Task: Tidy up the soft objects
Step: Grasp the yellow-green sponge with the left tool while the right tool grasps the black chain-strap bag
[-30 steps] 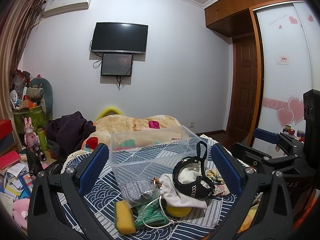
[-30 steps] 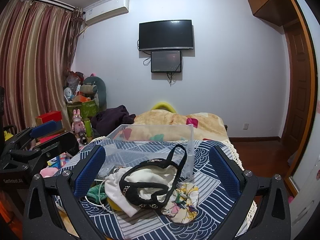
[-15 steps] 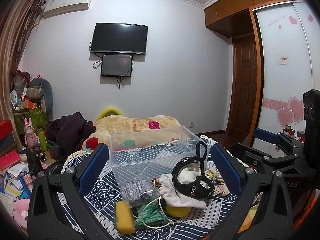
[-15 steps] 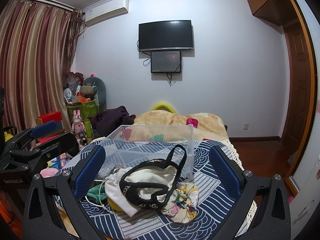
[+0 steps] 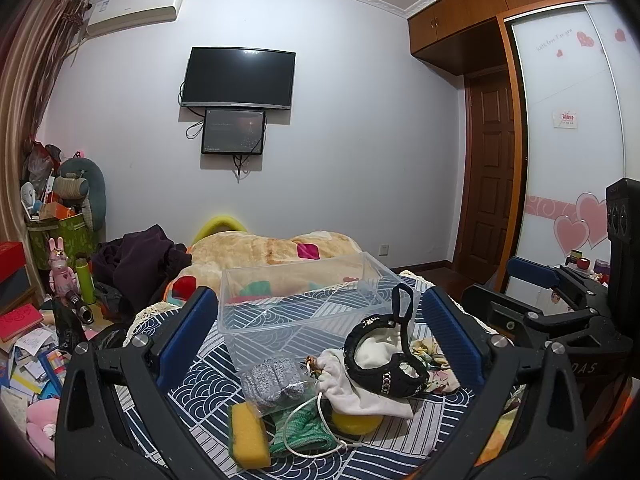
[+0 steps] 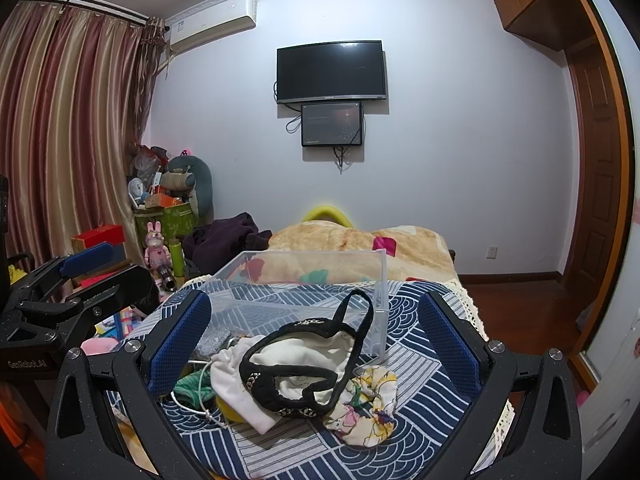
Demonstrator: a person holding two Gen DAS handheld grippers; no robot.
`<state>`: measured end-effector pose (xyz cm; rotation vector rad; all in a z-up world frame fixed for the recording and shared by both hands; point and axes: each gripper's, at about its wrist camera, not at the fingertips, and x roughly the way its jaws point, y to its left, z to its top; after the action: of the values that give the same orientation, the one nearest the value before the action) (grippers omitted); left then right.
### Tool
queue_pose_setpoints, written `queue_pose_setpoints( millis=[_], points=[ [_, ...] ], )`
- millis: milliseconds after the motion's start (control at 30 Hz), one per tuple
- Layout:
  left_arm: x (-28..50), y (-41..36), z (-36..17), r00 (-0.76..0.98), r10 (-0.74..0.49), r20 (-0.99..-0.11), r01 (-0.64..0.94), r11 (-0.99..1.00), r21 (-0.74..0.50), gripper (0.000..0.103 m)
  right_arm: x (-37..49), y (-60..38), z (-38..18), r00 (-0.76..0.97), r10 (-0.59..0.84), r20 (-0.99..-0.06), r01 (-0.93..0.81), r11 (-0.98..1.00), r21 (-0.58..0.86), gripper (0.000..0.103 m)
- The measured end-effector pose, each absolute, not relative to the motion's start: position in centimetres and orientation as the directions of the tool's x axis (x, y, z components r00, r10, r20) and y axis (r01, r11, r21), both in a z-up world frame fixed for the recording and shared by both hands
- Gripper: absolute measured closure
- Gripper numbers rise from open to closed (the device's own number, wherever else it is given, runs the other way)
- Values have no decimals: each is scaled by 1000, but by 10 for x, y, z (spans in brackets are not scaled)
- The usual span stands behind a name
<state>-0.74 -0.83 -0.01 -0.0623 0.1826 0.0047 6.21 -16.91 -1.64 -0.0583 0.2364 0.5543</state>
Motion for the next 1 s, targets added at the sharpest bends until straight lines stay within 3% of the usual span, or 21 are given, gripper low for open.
queue_pose_setpoints(
  millis=[300, 500, 633, 900, 1000],
  points=[
    [-5, -7, -2, 979, -2, -205, -12, 998, -67, 0, 62, -170, -16, 818, 520, -247, -532, 846, 21, 0],
    [3, 17, -24, 953, 12, -303, -46, 993, -105, 1, 73, -172, -30, 788, 527, -318, -542, 839, 49, 0],
    [8, 31, -43, 924, 25, -381, -73, 991, -112, 19, 79, -167, -43, 758, 534, -373, -554, 830, 63, 4],
    [23, 46, -85, 864, 7, -503, -96, 984, -150, 29, 92, -149, -65, 681, 572, -458, -591, 798, 118, 19],
    [26, 52, -98, 839, -2, -544, -102, 982, -161, 41, 99, -143, -72, 654, 580, -486, -593, 792, 147, 25]
  ],
)
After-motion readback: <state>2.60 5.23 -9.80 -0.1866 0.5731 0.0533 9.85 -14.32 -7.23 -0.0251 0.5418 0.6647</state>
